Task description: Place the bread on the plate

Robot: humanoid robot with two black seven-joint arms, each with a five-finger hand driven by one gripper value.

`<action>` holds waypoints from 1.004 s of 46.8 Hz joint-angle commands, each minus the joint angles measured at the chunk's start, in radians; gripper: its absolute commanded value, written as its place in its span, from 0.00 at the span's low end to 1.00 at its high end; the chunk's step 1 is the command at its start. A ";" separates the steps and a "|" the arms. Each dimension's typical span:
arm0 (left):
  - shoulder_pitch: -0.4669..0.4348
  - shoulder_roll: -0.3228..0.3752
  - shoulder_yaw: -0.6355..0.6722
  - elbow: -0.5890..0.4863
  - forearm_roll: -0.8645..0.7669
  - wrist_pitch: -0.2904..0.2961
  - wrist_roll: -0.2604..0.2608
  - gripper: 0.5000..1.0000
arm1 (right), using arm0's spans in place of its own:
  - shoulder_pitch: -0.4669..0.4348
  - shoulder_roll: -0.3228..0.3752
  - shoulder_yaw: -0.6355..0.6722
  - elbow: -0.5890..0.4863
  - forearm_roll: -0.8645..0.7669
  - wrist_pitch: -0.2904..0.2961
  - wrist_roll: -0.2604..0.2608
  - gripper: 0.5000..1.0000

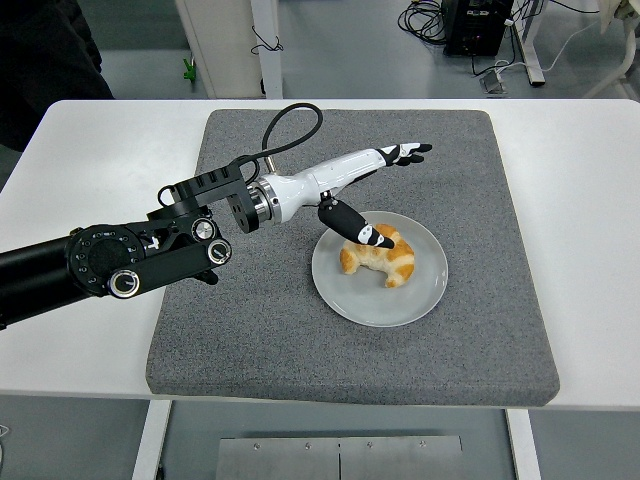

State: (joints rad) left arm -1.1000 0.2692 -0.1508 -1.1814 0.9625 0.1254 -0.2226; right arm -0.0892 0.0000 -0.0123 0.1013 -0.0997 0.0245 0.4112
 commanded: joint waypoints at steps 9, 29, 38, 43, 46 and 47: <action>0.019 -0.002 -0.071 0.062 -0.200 0.005 0.000 0.93 | 0.000 0.000 0.000 0.000 0.000 0.000 0.000 1.00; 0.089 -0.045 -0.251 0.215 -0.436 0.007 -0.004 0.93 | -0.001 0.000 0.000 0.000 0.000 0.000 0.000 1.00; 0.104 -0.076 -0.294 0.356 -0.591 0.003 -0.006 0.93 | 0.000 0.000 0.000 0.000 0.000 0.000 0.000 1.00; 0.114 -0.091 -0.300 0.422 -0.656 0.000 -0.015 0.93 | 0.000 0.000 0.000 0.000 0.000 0.000 0.000 1.00; 0.118 -0.103 -0.302 0.447 -0.671 0.000 -0.035 0.93 | 0.000 0.000 0.000 0.000 0.000 0.000 0.000 1.00; 0.120 -0.108 -0.305 0.454 -0.677 0.000 -0.040 0.93 | 0.000 0.000 0.000 0.000 0.000 0.000 0.000 1.00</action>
State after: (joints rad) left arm -0.9835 0.1734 -0.4518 -0.7514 0.3014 0.1259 -0.2473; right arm -0.0895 0.0000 -0.0123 0.1012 -0.0997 0.0245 0.4111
